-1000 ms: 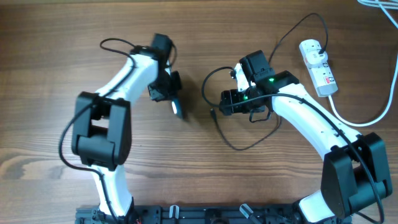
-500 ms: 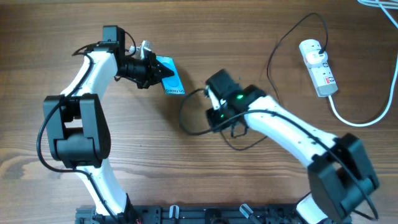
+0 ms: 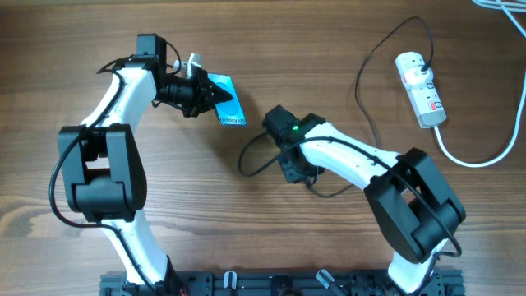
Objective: Plug charger to phone and switch on socket
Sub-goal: 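Grasp the USB-C connector with the right gripper and lift it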
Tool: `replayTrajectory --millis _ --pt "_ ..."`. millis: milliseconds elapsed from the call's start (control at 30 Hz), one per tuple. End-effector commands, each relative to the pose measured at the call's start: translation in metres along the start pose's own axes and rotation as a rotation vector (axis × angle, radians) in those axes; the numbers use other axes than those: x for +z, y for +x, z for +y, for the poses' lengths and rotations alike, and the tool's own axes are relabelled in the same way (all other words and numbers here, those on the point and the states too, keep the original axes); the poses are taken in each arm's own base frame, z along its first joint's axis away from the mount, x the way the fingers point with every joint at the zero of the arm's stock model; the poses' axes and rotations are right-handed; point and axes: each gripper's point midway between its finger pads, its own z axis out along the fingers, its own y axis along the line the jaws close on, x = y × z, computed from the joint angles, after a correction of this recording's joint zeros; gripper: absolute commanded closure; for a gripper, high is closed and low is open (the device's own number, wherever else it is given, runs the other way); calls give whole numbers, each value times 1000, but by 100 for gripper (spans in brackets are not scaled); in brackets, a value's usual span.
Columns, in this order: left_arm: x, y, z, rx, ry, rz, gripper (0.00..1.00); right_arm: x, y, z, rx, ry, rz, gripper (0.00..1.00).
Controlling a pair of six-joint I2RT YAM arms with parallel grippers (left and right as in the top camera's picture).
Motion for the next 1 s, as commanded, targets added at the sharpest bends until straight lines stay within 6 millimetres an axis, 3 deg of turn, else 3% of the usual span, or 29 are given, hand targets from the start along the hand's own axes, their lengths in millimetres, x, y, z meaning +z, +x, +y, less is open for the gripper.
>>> replayTrajectory --millis 0,300,467,600,700,833,967 --pt "-8 6 -19 52 47 1 96 27 12 -43 105 163 71 65" --pt "-8 7 -18 46 44 3 96 35 10 -58 133 -24 135 55" --pt "-8 6 -16 45 32 -1 96 33 -5 -27 112 -211 90 52" --pt "-8 6 -17 43 32 -1 96 33 -20 -26 133 -218 31 52" --pt "-8 6 -17 42 32 -1 96 35 -25 -36 160 -160 8 51" --pt "-8 6 -17 43 32 -1 96 36 -31 -45 188 -106 -23 53" --pt "-8 6 -17 43 32 -1 96 36 -37 -45 180 -110 -50 68"
